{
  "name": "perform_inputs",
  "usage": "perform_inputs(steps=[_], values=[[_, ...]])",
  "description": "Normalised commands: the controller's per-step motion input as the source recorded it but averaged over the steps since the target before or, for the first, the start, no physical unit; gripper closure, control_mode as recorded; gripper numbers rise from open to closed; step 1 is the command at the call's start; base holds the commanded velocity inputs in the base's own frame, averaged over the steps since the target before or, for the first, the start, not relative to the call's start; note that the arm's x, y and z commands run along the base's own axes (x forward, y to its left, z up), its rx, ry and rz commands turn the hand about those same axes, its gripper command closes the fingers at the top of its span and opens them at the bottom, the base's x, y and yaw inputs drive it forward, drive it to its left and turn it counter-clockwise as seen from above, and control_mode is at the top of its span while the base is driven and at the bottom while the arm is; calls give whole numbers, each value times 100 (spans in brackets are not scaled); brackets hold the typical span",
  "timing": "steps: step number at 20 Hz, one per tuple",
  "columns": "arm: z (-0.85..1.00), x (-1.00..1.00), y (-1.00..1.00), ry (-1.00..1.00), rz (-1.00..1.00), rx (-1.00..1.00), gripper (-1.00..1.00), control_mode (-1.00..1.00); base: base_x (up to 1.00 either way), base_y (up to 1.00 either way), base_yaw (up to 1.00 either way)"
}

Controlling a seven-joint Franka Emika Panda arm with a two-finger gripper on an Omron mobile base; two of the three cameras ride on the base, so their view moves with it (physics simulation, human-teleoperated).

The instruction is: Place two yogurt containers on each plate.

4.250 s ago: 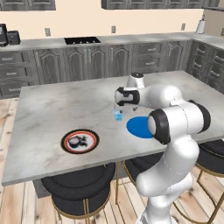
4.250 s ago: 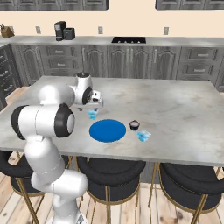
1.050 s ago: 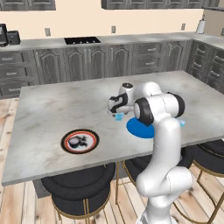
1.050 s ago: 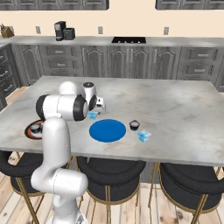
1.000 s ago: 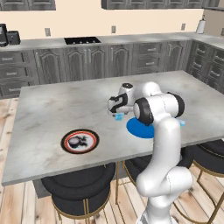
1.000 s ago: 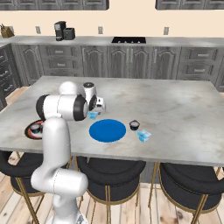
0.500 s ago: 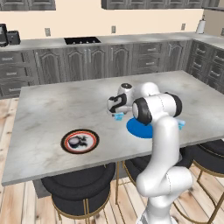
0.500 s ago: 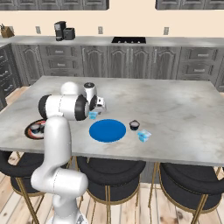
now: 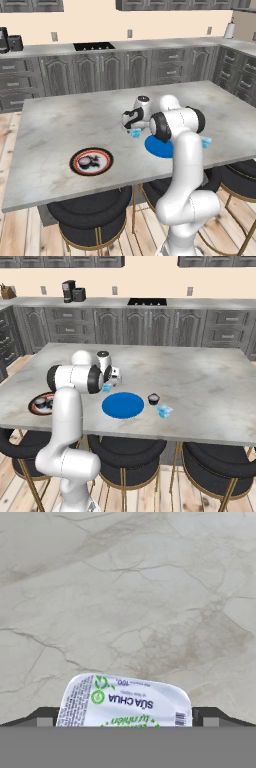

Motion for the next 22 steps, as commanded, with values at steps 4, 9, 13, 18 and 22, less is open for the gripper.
perform_inputs(steps=[4, 9, 13, 18, 22], values=[[-2, 3, 0, 0, 0, 0, -100, -100, 0, 0, 0], [0, 0, 0, 0, 0, 0, 100, -100, 0, 0, 0], [0, 0, 0, 4, 0, 0, 100, -100, 0, 0, 0], [20, -20, 0, 2, 0, 10, 100, -100, 0, 0, 0], [44, -65, 10, 4, -1, 17, 100, -100, 0, 0, 0]])
